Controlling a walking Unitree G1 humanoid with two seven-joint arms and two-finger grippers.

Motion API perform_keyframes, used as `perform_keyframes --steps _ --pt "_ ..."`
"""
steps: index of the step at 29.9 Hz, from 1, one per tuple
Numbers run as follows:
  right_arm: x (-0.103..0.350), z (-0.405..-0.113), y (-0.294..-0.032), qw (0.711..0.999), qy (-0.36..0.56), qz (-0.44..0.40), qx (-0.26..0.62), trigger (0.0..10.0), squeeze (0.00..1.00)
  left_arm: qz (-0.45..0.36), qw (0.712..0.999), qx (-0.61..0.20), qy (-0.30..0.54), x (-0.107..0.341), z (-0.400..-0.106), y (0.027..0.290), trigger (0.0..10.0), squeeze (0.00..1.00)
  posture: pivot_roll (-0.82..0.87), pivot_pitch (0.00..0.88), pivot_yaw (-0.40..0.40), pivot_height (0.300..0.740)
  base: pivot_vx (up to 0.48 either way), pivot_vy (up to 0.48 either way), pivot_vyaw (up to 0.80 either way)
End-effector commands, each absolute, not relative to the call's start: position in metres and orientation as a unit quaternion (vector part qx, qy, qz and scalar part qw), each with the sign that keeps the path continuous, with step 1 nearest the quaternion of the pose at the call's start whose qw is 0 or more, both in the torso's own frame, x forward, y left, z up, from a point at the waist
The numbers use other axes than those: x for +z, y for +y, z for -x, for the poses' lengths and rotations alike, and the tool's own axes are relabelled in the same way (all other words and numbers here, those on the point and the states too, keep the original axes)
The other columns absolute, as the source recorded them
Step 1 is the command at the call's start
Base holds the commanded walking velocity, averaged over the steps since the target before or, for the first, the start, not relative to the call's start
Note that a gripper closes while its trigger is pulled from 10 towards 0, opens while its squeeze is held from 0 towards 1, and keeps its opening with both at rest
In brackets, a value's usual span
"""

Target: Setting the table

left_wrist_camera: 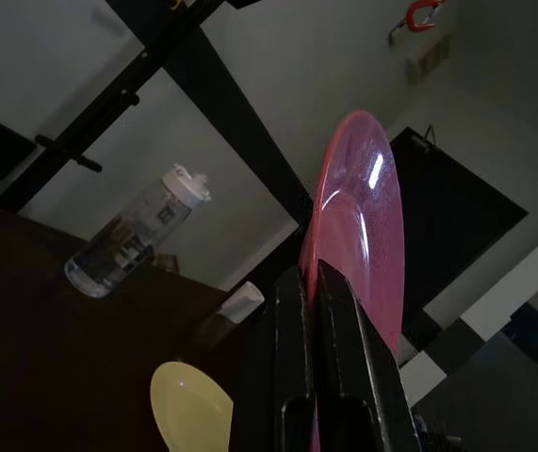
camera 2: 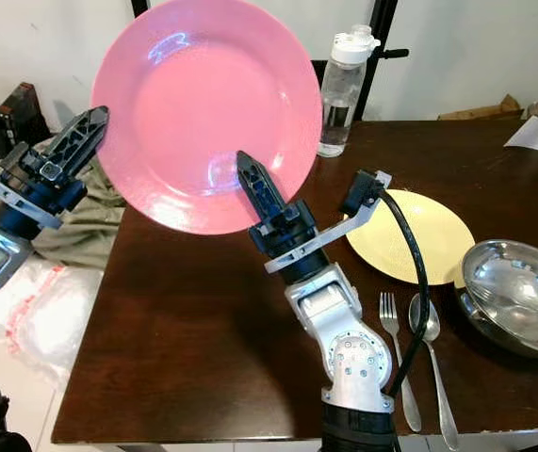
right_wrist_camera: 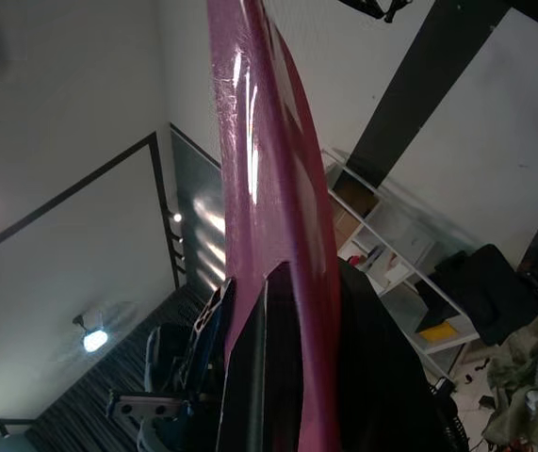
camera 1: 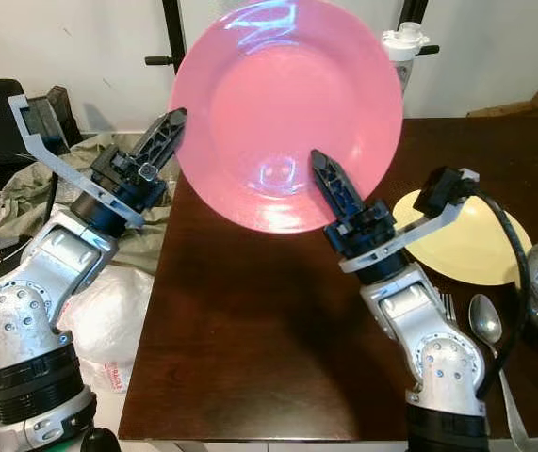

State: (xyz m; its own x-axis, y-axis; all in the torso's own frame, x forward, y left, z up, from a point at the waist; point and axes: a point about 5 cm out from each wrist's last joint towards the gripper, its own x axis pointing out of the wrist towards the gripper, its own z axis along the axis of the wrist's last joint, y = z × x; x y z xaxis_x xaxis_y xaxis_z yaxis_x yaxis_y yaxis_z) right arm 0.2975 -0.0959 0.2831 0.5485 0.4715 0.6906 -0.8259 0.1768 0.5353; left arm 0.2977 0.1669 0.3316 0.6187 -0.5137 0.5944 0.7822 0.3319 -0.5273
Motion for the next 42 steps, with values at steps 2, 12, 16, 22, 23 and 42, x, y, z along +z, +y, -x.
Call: perform_keyframes --steps 2,12,16,22,23,42 --pt "0.285 -0.293 -0.095 0.730 -0.200 -0.476 0.448 0.0 0.00 0.405 0.808 -0.397 -0.159 0.327 -0.297 0.169 10.0 0.00 0.06 0.132 0.129 0.740 0.000 0.000 0.00" --pt "0.284 -0.295 -0.101 0.739 -0.217 -0.476 0.425 0.0 0.00 0.380 0.845 -0.351 -0.133 0.316 -0.304 0.160 10.0 0.55 0.06 0.133 0.130 0.740 0.000 0.000 0.00" --pt "0.284 -0.294 -0.102 0.738 -0.218 -0.477 0.424 0.0 0.00 0.389 0.839 -0.354 -0.138 0.319 -0.305 0.157 10.0 1.00 0.06 0.134 0.130 0.740 0.000 0.000 0.00" --pt "0.282 -0.294 -0.103 0.739 -0.218 -0.477 0.421 0.0 0.00 0.390 0.836 -0.362 -0.137 0.320 -0.300 0.160 10.0 1.00 0.06 0.136 0.133 0.740 0.000 0.000 0.00" --pt "0.282 -0.294 -0.104 0.741 -0.218 -0.477 0.419 0.0 0.00 0.394 0.829 -0.371 -0.142 0.321 -0.297 0.162 10.0 1.00 0.06 0.136 0.133 0.740 0.000 0.000 0.00" --pt "0.238 -0.303 -0.137 0.872 -0.172 -0.385 0.247 10.0 0.00 0.245 0.933 -0.259 -0.038 0.256 -0.283 0.188 10.0 0.00 0.09 0.139 0.123 0.740 0.000 0.000 0.00"
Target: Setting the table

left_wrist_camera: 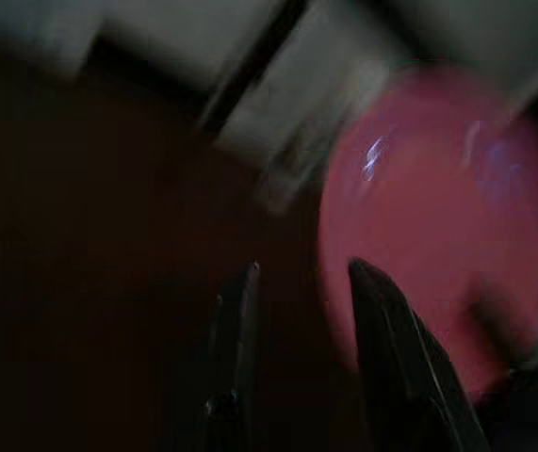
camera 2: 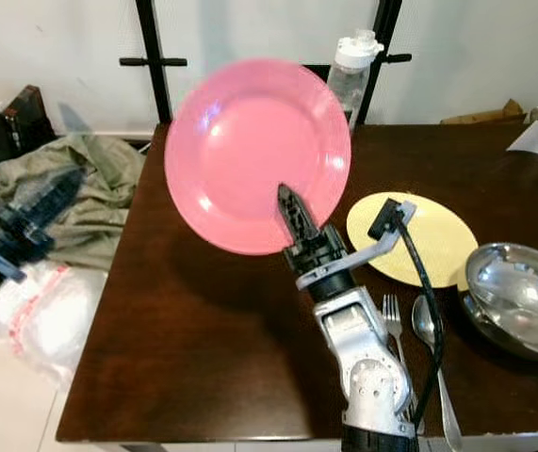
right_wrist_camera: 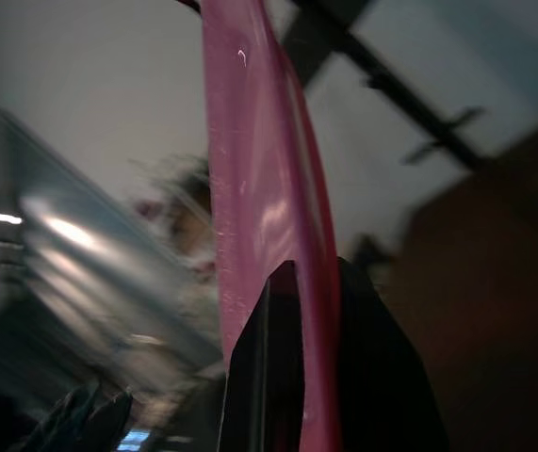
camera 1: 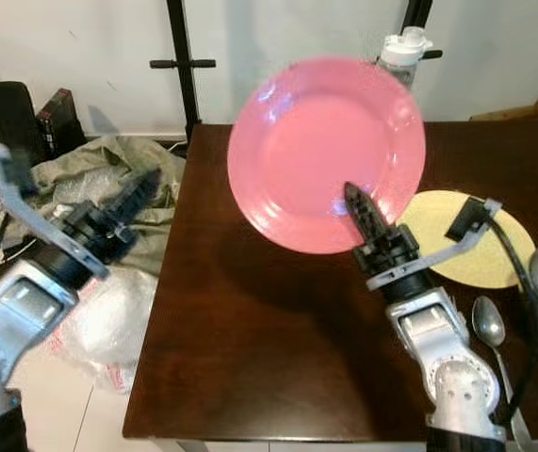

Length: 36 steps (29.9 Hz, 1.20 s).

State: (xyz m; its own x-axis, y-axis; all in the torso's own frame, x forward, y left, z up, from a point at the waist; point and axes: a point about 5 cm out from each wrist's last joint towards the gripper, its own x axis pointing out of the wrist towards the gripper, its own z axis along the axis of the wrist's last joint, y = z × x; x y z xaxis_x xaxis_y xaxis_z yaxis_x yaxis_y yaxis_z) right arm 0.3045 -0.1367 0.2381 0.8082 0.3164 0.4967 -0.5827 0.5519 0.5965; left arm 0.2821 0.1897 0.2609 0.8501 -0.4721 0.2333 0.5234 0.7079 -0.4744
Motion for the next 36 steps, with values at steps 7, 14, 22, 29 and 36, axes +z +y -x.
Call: perform_keyframes --steps 7,14,22,29,36 --pt "0.217 -0.274 -0.159 0.866 -0.165 -0.450 0.139 10.0 0.00 0.059 0.960 -0.271 0.021 0.223 -0.274 0.144 10.0 0.00 0.08 0.127 0.141 0.740 0.000 0.000 0.00" --pt "0.189 -0.258 -0.162 0.901 -0.119 -0.409 0.079 10.0 0.00 -0.015 0.964 -0.264 0.020 0.211 -0.268 0.140 10.0 0.00 0.07 0.124 0.142 0.740 0.000 0.000 0.00" --pt "0.198 -0.264 -0.167 0.952 -0.139 -0.270 0.029 10.0 0.00 -0.057 0.974 -0.217 -0.042 0.207 -0.283 0.133 10.0 0.00 0.05 0.100 0.131 0.740 0.000 0.000 0.00" --pt "0.203 -0.268 -0.161 0.959 -0.143 -0.238 0.055 10.0 0.00 -0.064 0.978 -0.192 -0.059 0.203 -0.299 0.129 10.0 0.00 0.03 0.088 0.111 0.740 0.000 0.000 0.00" --pt "0.200 -0.273 -0.159 0.966 -0.143 -0.209 0.052 10.0 0.00 -0.061 0.978 -0.183 -0.080 0.204 -0.305 0.122 10.0 0.00 0.02 0.069 0.114 0.740 0.000 0.000 0.00"
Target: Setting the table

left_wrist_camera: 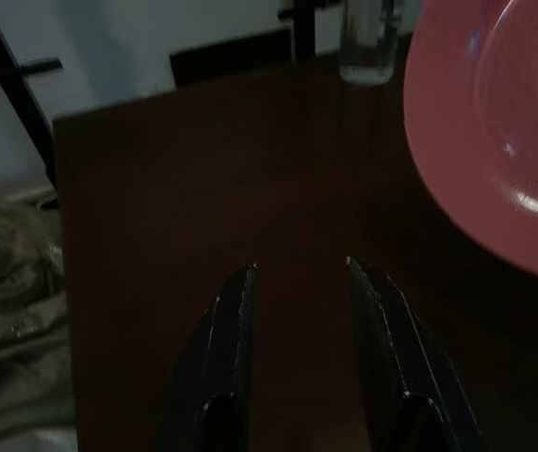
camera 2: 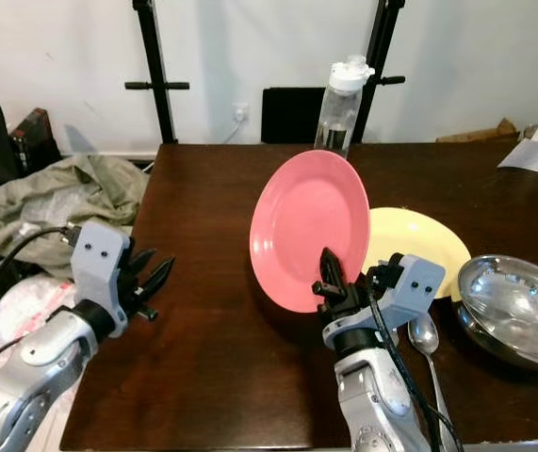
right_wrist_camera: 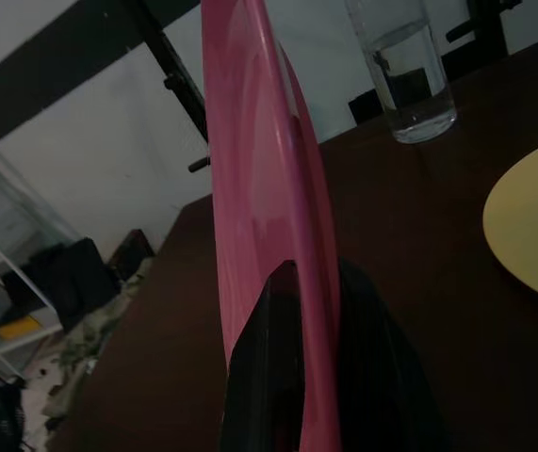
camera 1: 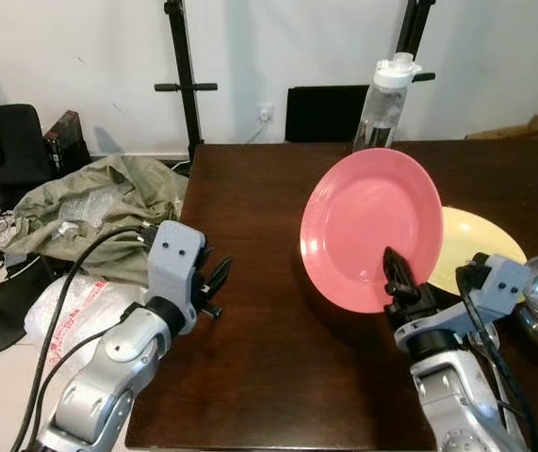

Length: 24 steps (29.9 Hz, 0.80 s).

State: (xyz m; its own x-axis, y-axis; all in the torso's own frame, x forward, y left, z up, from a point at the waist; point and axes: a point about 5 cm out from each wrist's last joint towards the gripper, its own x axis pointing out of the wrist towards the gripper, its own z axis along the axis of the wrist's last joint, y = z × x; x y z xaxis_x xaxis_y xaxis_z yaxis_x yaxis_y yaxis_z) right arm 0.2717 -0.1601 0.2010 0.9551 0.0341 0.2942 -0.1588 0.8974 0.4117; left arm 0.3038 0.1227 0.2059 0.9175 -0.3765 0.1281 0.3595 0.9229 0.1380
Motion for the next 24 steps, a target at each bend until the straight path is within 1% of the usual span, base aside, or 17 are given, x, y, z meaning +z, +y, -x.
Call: perform_keyframes --steps 1,4,6,15,24 --pt "0.200 -0.273 -0.159 0.966 -0.143 -0.209 0.052 10.0 0.00 -0.061 0.978 -0.183 -0.080 0.204 -0.305 0.122 10.0 0.00 0.02 0.069 0.114 0.740 0.000 0.000 0.00" --pt "0.198 -0.275 -0.159 0.968 -0.142 -0.199 0.051 10.0 0.00 -0.062 0.978 -0.178 -0.087 0.204 -0.309 0.120 10.0 0.00 0.02 0.062 0.115 0.740 0.000 0.000 0.00" --pt "0.195 -0.278 -0.158 0.970 -0.139 -0.192 0.050 10.0 0.00 -0.048 0.980 -0.168 -0.094 0.204 -0.313 0.119 10.0 0.00 0.02 0.061 0.114 0.740 0.000 0.000 0.00" --pt "0.189 -0.282 -0.157 0.974 -0.130 -0.183 0.043 10.0 0.00 -0.046 0.980 -0.159 -0.108 0.205 -0.317 0.118 10.0 0.00 0.02 0.052 0.109 0.740 0.000 0.000 0.00" --pt "0.187 -0.284 -0.154 0.973 -0.129 -0.183 0.051 10.0 0.00 -0.046 0.981 -0.155 -0.111 0.204 -0.320 0.119 10.0 0.00 0.02 0.053 0.108 0.740 -0.324 0.000 0.00"
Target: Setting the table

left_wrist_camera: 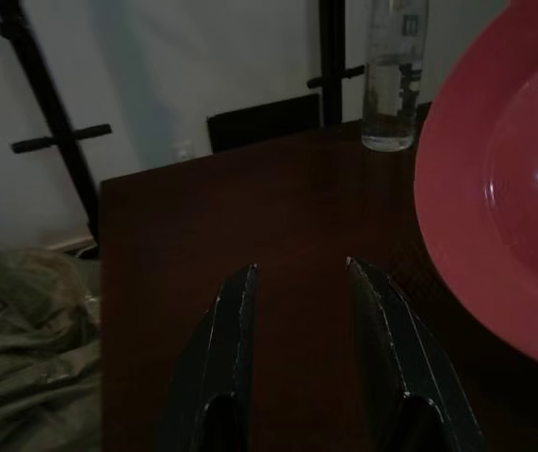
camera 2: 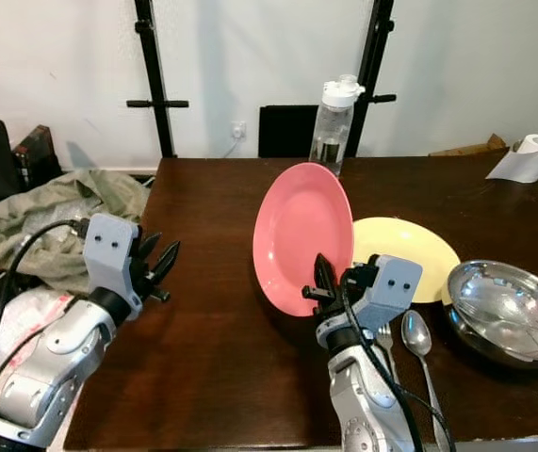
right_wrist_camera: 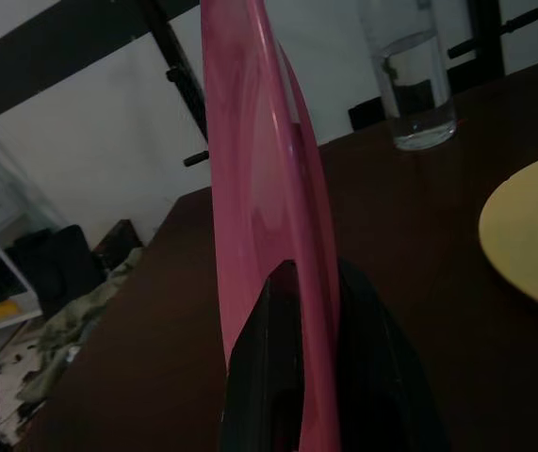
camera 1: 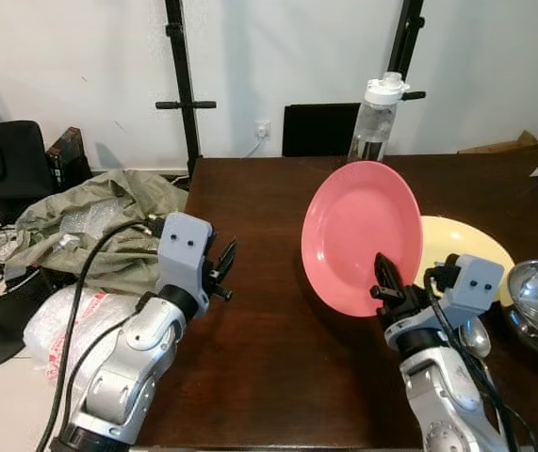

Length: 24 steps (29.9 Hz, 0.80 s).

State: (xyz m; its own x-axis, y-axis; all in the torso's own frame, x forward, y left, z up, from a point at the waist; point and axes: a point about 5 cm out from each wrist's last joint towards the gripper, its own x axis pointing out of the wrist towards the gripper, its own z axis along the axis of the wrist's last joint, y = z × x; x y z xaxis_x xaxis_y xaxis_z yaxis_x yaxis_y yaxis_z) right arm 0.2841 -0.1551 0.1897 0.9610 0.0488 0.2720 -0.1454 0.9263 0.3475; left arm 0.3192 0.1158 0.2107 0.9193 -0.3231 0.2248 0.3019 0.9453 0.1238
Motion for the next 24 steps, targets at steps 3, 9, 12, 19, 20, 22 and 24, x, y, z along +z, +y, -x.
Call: perform_keyframes --steps 3,9,12,19,20,22,24 --pt "0.1863 -0.2841 -0.1531 0.973 -0.129 -0.183 0.052 10.0 0.00 -0.047 0.981 -0.155 -0.111 0.2035 -0.3201 0.1189 10.0 0.00 0.02 0.054 0.110 0.740 -0.335 0.000 0.00" --pt "0.1856 -0.2838 -0.1523 0.973 -0.129 -0.183 0.054 10.0 0.00 -0.047 0.980 -0.156 -0.110 0.2027 -0.3211 0.1189 10.0 0.00 0.02 0.054 0.113 0.740 -0.334 0.000 0.00" --pt "0.1856 -0.2835 -0.1523 0.973 -0.130 -0.183 0.054 10.0 0.00 -0.046 0.980 -0.156 -0.111 0.2027 -0.3216 0.1188 10.0 0.00 0.02 0.054 0.114 0.740 -0.330 0.000 0.00" --pt "0.1857 -0.2834 -0.1518 0.973 -0.131 -0.183 0.055 10.0 0.00 -0.047 0.980 -0.157 -0.112 0.2029 -0.3225 0.1186 10.0 0.00 0.02 0.055 0.118 0.740 -0.331 0.000 0.00" --pt "0.1855 -0.2832 -0.1515 0.973 -0.131 -0.183 0.055 10.0 0.00 -0.046 0.980 -0.157 -0.112 0.2029 -0.3225 0.1187 10.0 0.00 0.02 0.055 0.118 0.740 -0.330 0.000 0.00" --pt "0.1851 -0.2831 -0.1510 0.973 -0.130 -0.184 0.056 10.0 0.00 -0.046 0.980 -0.157 -0.112 0.2028 -0.3226 0.1191 10.0 0.00 0.02 0.055 0.118 0.740 -0.322 0.000 0.00" --pt "0.1850 -0.2831 -0.1508 0.973 -0.130 -0.185 0.056 10.0 0.00 -0.046 0.980 -0.157 -0.112 0.2028 -0.3227 0.1192 10.0 0.00 0.02 0.055 0.119 0.740 -0.322 0.000 0.00"
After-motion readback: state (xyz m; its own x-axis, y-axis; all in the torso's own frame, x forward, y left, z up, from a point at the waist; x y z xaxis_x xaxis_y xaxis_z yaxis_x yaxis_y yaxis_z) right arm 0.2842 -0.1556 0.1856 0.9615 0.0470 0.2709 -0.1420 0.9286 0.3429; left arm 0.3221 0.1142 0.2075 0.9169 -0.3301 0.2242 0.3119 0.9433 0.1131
